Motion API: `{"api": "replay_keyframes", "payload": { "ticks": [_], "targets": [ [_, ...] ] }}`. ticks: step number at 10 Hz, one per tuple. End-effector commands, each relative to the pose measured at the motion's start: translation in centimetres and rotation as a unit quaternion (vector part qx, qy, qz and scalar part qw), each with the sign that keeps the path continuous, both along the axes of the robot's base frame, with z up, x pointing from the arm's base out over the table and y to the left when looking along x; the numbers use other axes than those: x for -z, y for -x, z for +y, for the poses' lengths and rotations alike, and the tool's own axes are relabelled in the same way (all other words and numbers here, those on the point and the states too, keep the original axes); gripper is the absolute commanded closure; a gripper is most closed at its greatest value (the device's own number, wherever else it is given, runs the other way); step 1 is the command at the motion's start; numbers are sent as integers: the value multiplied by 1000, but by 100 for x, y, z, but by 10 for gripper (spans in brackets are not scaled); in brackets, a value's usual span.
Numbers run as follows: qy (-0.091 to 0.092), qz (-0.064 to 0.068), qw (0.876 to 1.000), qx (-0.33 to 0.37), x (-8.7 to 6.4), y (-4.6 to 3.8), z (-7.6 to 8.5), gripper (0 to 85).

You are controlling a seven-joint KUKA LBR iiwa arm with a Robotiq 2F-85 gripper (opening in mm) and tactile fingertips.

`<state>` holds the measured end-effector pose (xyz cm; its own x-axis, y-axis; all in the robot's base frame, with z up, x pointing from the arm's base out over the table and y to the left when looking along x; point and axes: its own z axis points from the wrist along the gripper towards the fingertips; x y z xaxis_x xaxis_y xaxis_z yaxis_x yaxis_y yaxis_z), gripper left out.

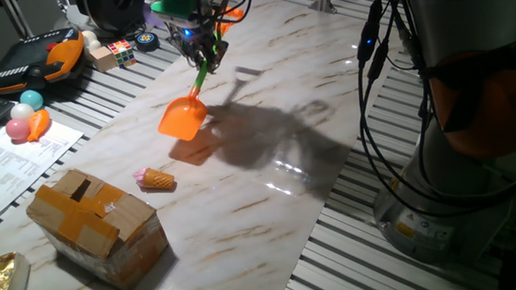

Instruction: Use a shovel to scoop up an object

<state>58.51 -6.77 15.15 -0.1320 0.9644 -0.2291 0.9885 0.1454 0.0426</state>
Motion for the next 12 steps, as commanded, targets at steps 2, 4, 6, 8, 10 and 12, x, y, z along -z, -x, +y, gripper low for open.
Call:
{"api": "replay_keyframes", "payload": {
  "ticks": [2, 4, 6, 8, 10, 12],
  "targets": [
    [3, 2, 1000, 4, 3, 5, 50, 843],
    [8, -1, 1000, 13, 31, 0, 96, 843],
    [17, -5, 1000, 24, 65, 3, 172, 843],
    [31, -5, 999, 26, 94, 9, 224, 843],
    [36, -3, 999, 16, 113, 17, 226, 843],
    [45, -9, 999, 7, 239, 68, 258, 843]
  ]
}}
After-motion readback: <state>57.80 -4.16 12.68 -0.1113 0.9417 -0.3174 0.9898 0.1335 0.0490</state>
